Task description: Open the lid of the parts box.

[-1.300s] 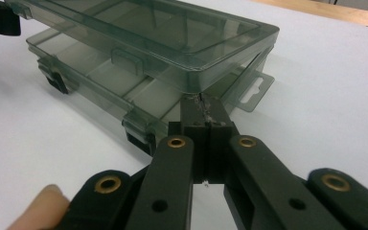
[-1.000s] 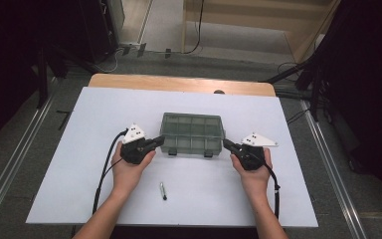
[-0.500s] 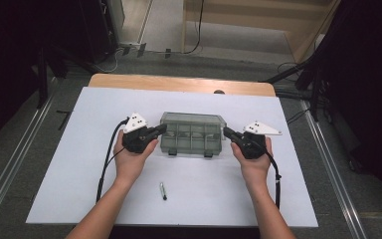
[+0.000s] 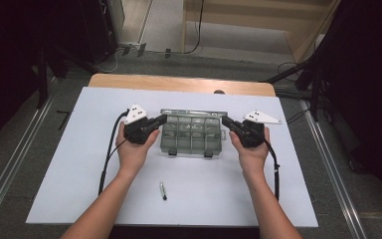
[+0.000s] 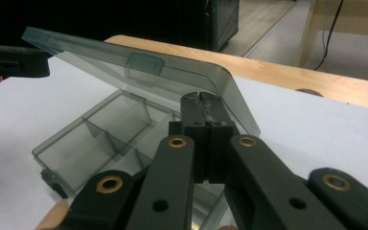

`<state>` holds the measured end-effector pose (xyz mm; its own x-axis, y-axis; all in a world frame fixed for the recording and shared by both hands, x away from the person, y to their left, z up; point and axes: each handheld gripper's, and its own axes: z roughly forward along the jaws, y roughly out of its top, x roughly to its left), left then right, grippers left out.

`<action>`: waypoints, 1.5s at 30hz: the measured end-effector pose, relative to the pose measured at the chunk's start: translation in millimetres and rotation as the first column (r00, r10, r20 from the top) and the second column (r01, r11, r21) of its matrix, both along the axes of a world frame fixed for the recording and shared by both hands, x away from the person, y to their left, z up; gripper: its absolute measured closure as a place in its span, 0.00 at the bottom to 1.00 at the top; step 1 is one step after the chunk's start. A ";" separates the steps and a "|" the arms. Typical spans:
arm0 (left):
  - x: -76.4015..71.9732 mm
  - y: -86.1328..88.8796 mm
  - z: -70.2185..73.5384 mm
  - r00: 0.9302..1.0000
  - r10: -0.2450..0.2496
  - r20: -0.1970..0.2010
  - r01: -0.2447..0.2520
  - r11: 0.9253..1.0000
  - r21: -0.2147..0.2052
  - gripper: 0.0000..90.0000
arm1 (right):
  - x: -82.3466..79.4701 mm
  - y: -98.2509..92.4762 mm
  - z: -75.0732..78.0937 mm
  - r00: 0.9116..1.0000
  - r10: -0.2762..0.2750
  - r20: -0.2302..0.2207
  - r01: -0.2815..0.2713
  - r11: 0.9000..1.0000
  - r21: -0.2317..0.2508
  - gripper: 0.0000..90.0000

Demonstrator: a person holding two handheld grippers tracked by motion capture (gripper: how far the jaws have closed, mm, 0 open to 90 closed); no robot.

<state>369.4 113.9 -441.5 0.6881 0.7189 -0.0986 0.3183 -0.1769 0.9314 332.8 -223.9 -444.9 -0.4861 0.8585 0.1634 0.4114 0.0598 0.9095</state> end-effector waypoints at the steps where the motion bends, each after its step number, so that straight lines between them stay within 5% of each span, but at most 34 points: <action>1: 0.9 -0.8 0.9 1.000 0.002 0.005 -0.002 1.000 0.003 1.00 | 2.0 0.4 1.1 1.000 -0.001 0.002 0.001 1.000 0.000 1.00; 14: 13.1 -6.5 4.1 0.999 0.041 0.036 -0.040 0.999 -0.010 1.00 | 21.0 1.3 9.1 1.000 -0.020 0.012 0.020 0.999 0.036 1.00; 28: 22.3 -10.4 14.6 0.992 0.094 0.083 -0.093 0.995 -0.021 1.00 | 34.5 8.2 15.9 0.999 -0.039 0.019 0.039 0.999 0.009 1.00; 38: 16.8 -6.3 15.0 0.995 0.039 0.091 -0.035 0.999 -0.039 0.99 | 44.3 8.7 19.0 0.999 -0.049 0.012 0.049 0.999 -0.005 1.00; 42: 13.9 5.1 7.9 0.995 0.059 0.081 -0.056 0.997 -0.045 0.84 | 46.3 7.6 19.4 0.999 -0.046 0.008 0.046 0.999 0.004 1.00; 45: 21.8 11.3 2.8 0.998 0.048 0.030 -0.046 0.997 -0.058 0.66 | 47.8 7.2 18.7 0.999 -0.036 0.003 0.036 0.999 0.007 1.00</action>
<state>391.2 125.2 -438.7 0.6574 0.7440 -0.1193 0.2950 -0.1085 0.9493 380.7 -216.7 -426.1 -0.4558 0.8740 0.1682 0.4101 0.0385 0.9112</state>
